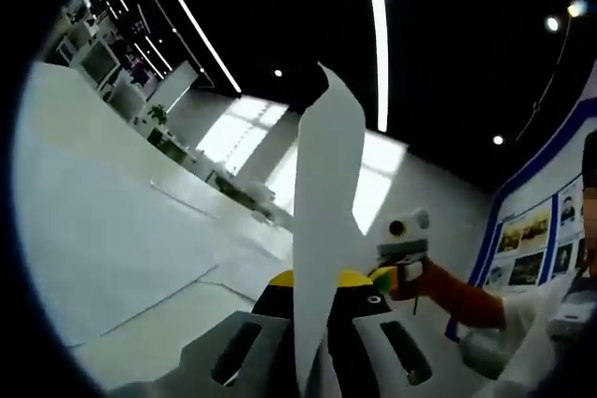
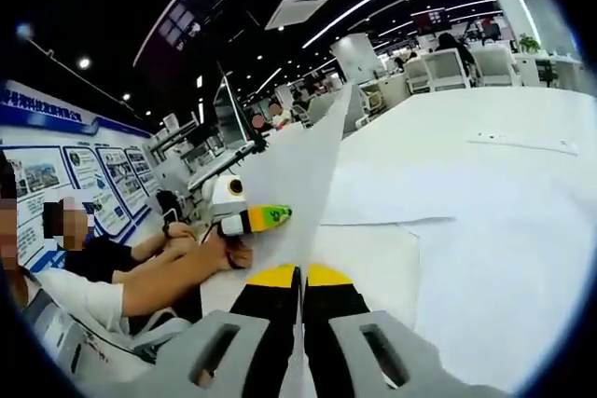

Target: Organize the stack of printing papers by aligning and flattening the scattered papers on the table

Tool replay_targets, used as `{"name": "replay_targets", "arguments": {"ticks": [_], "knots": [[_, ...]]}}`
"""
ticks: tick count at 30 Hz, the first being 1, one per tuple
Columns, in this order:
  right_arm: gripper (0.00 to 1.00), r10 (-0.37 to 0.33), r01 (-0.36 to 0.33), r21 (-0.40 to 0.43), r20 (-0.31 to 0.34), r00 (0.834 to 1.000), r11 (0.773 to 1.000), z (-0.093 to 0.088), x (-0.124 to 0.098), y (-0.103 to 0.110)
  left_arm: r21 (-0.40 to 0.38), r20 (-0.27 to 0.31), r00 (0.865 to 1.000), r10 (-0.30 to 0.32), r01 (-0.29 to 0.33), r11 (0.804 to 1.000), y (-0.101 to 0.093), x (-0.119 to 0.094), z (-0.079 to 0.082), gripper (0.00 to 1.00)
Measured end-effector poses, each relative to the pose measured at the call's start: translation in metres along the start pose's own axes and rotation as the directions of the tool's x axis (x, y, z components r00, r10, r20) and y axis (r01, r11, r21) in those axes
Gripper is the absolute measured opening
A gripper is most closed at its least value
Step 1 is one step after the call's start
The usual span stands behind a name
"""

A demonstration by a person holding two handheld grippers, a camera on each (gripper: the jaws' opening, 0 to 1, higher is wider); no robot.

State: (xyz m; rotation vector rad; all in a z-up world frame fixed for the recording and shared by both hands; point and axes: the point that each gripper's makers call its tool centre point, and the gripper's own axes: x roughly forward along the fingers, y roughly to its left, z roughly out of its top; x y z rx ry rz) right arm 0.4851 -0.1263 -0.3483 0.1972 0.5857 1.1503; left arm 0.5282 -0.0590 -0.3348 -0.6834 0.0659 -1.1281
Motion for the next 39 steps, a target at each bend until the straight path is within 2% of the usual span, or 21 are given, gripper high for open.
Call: {"name": "replay_targets", "arguments": {"ticks": [13,17,24,29,39], "knots": [[0.01,-0.018,0.018,-0.003,-0.008,1.0,1.0,-0.004,-0.002,0.001,0.03,-0.007,1.0,0.018,-0.017,0.999,0.0,-0.002,-0.004,0.06],[0.07,-0.032,0.032,0.003,-0.004,0.999,0.999,-0.005,-0.008,0.0,0.041,-0.007,1.0,0.021,-0.021,0.999,0.001,-0.003,-0.003,0.06],[0.25,-0.07,0.07,-0.012,0.014,0.997,0.997,-0.004,-0.021,-0.005,0.048,0.002,1.0,0.022,-0.022,0.999,0.001,-0.004,-0.001,0.06],[0.36,-0.121,0.122,-0.041,0.028,0.992,0.992,-0.006,-0.028,-0.007,0.052,0.007,1.0,0.021,-0.021,0.998,-0.002,-0.006,-0.001,0.06],[0.51,-0.187,0.191,-0.07,0.052,0.981,0.979,-0.006,-0.044,-0.007,0.052,0.027,1.0,0.013,-0.015,0.999,-0.005,-0.008,0.003,0.06]]}}
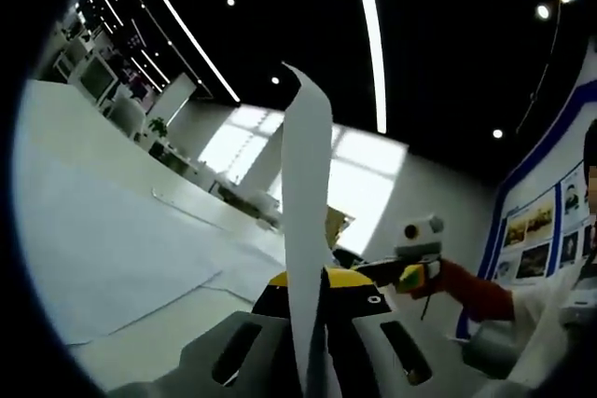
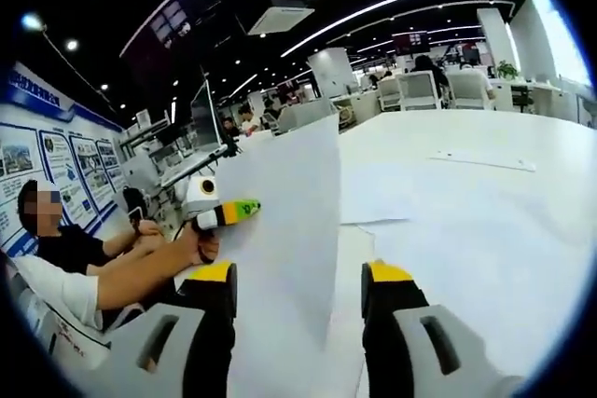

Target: Organize the stack of printing papers by aligning and flattening the scattered papers on the table

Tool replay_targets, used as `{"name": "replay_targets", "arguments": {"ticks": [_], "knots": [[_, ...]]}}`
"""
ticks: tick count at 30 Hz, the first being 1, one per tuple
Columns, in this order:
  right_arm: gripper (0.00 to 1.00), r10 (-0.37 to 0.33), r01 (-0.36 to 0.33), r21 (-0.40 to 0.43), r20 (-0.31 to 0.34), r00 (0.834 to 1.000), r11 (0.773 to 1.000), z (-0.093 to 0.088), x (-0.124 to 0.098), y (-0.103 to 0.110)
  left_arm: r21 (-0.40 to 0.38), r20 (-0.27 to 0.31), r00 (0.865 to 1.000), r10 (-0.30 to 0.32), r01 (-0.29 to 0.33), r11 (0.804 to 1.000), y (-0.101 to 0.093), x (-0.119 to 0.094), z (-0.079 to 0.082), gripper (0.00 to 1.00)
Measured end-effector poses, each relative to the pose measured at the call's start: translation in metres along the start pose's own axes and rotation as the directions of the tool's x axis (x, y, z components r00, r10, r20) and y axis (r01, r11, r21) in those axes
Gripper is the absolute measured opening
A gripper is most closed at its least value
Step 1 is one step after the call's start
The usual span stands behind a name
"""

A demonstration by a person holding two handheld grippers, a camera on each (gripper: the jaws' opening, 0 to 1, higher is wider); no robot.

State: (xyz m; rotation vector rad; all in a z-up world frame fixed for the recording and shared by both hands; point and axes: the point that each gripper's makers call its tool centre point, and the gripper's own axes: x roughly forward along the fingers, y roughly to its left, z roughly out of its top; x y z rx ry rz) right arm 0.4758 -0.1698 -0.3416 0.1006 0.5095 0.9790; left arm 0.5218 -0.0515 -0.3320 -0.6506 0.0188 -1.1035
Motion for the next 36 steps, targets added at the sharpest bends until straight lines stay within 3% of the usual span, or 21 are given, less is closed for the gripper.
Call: {"name": "replay_targets", "arguments": {"ticks": [4,15,20,23,30,34,36], "knots": [[0.56,-0.028,0.028,-0.032,-0.011,1.0,0.999,-0.004,-0.008,-0.003,0.003,0.014,1.0,-0.001,0.001,1.0,-0.003,-0.003,0.002,0.06],[0.77,-0.118,0.124,-0.099,0.058,0.991,0.987,0.005,-0.027,-0.017,0.001,0.022,1.0,0.003,-0.003,1.0,0.0,-0.004,0.005,0.06],[0.73,-0.142,0.146,-0.065,0.06,0.988,0.987,0.004,-0.03,-0.025,0.004,0.024,1.0,0.003,-0.003,1.0,-0.004,-0.005,0.004,0.06],[0.67,-0.155,0.158,-0.082,0.039,0.987,0.984,0.0,-0.031,-0.03,0.004,0.023,1.0,0.002,-0.002,1.0,-0.003,-0.005,0.005,0.06],[0.64,-0.231,0.238,-0.125,0.067,0.971,0.963,0.006,-0.042,-0.047,0.003,0.024,1.0,0.004,-0.004,1.0,-0.003,-0.005,0.004,0.06],[0.64,-0.273,0.275,-0.129,0.028,0.962,0.953,0.004,-0.047,-0.054,0.004,0.024,1.0,0.004,-0.004,1.0,-0.003,-0.005,0.004,0.06],[0.71,-0.292,0.293,-0.115,0.024,0.956,0.949,0.004,-0.049,-0.057,0.004,0.024,1.0,0.005,-0.005,1.0,-0.003,-0.005,0.004,0.06]]}}
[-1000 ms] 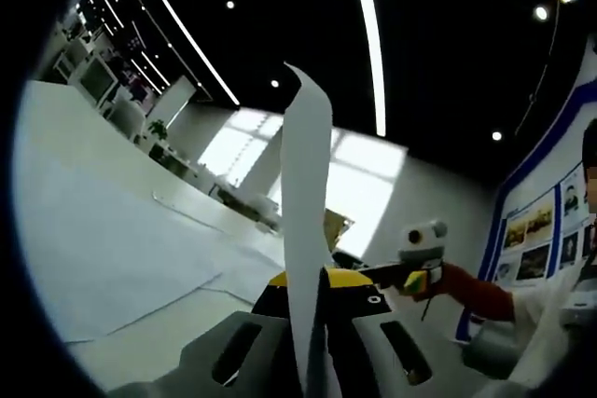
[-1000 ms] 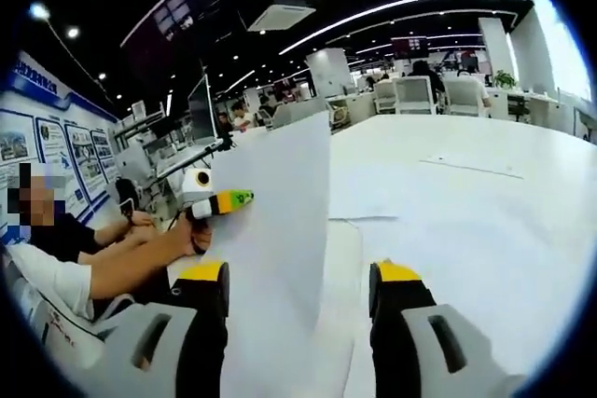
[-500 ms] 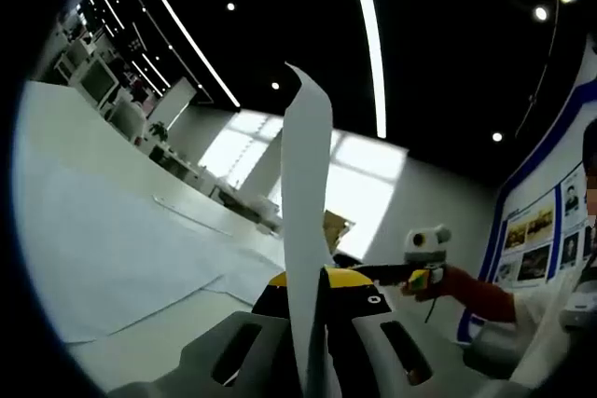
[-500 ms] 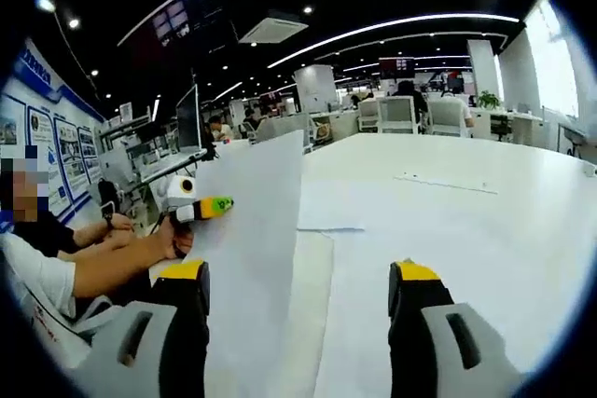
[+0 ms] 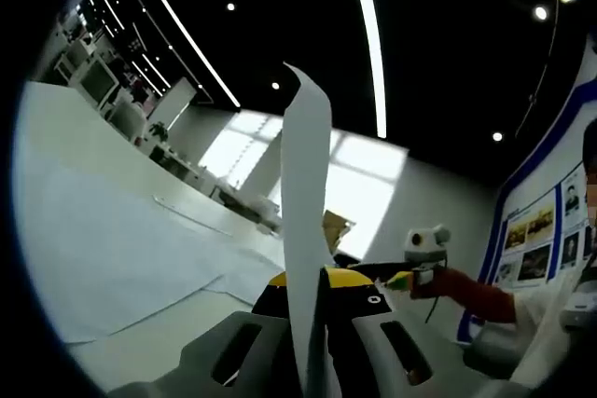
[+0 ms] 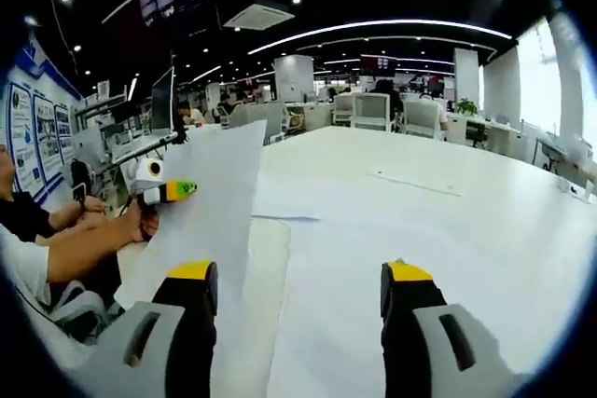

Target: Organize the stack of printing papers by aligning and flattening the scattered papers on the table

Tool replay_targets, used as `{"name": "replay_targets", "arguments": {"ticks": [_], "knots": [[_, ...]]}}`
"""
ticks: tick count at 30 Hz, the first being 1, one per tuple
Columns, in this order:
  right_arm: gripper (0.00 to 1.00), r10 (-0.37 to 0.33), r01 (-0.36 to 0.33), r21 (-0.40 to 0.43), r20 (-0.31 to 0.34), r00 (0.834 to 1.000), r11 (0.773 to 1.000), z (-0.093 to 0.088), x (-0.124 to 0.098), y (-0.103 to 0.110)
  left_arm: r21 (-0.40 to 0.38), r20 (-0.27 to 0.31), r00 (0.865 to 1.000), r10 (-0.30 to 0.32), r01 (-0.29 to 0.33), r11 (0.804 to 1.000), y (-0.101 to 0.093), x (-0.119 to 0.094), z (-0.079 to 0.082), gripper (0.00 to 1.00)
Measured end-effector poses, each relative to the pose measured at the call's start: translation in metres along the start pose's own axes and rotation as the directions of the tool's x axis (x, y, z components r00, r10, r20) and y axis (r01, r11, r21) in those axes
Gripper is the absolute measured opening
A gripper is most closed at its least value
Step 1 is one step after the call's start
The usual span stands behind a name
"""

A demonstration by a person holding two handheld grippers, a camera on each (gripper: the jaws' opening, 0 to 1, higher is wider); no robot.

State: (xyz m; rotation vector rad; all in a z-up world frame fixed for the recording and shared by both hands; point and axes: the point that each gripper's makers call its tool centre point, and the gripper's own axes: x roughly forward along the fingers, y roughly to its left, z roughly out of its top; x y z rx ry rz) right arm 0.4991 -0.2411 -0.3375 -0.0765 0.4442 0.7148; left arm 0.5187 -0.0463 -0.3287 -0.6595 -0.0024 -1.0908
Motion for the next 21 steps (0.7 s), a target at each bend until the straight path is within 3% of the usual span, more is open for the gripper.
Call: {"name": "replay_targets", "arguments": {"ticks": [7,8,11,17,21], "knots": [[0.78,-0.017,0.017,-0.013,0.015,1.0,1.0,0.001,-0.004,-0.004,-0.003,0.001,1.0,-0.001,0.001,1.0,0.003,0.0,0.002,0.06],[0.79,-0.07,0.069,-0.047,-0.021,0.997,0.997,-0.005,-0.008,-0.014,-0.004,0.002,1.0,-0.002,0.002,1.0,0.004,0.0,0.003,0.06],[0.83,-0.08,0.08,-0.043,-0.015,0.997,0.996,-0.004,-0.011,-0.018,-0.004,0.009,1.0,-0.001,0.001,1.0,0.005,0.0,0.005,0.06],[0.8,-0.141,0.139,-0.09,-0.016,0.99,0.986,-0.006,-0.02,-0.032,-0.002,0.015,1.0,-0.009,0.009,1.0,0.003,-0.001,0.006,0.06],[0.87,-0.163,0.163,-0.086,0.004,0.987,0.983,-0.004,-0.027,-0.043,-0.002,0.022,1.0,-0.011,0.011,1.0,0.002,-0.002,0.007,0.06]]}}
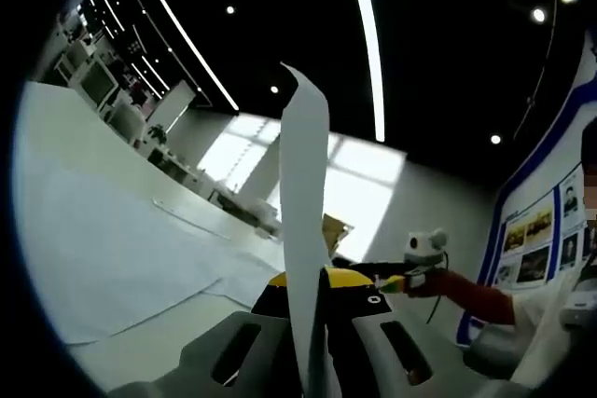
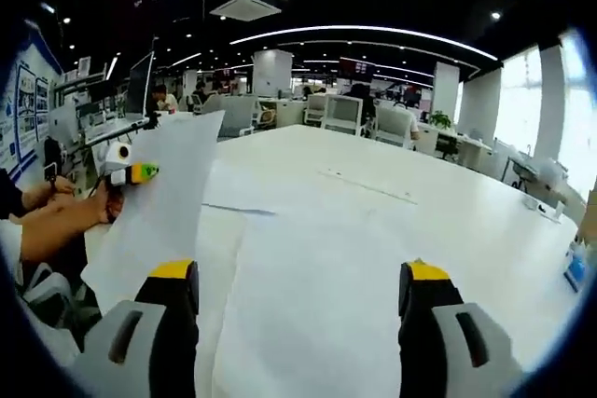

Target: Organize the stack of printing papers by aligning and flattening the scattered papers on the table

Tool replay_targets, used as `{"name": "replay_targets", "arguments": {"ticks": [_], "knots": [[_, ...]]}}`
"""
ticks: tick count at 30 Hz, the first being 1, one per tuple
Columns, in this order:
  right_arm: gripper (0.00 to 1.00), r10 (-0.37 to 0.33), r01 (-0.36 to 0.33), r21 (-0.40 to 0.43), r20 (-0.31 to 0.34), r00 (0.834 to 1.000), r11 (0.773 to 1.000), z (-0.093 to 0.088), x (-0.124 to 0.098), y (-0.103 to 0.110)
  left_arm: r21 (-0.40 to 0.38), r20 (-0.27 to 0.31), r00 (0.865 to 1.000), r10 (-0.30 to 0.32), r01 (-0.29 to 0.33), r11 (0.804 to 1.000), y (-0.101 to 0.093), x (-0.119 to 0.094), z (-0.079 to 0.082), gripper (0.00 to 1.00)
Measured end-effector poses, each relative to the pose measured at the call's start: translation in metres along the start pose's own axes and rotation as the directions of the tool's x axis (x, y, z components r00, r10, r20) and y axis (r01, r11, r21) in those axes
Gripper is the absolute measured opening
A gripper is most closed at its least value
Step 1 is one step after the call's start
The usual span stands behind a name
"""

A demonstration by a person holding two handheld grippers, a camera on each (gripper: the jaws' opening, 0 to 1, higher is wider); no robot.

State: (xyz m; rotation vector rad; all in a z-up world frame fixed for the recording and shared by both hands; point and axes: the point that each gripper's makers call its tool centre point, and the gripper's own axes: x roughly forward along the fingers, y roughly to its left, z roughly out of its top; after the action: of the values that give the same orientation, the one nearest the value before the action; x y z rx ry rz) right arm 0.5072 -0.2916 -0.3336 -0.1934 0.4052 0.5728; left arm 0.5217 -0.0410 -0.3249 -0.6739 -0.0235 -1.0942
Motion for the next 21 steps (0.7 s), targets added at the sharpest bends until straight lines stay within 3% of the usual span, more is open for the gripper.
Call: {"name": "replay_targets", "arguments": {"ticks": [11,21], "knots": [[0.9,-0.076,0.076,0.003,0.013,0.997,0.997,-0.005,-0.011,-0.023,0.004,0.018,1.0,-0.012,0.011,1.0,-0.013,-0.01,0.0,0.06],[0.9,-0.076,0.077,0.048,-0.016,0.997,0.996,-0.012,-0.014,-0.032,0.008,0.012,1.0,0.007,-0.007,1.0,-0.015,-0.024,0.001,0.06]]}}
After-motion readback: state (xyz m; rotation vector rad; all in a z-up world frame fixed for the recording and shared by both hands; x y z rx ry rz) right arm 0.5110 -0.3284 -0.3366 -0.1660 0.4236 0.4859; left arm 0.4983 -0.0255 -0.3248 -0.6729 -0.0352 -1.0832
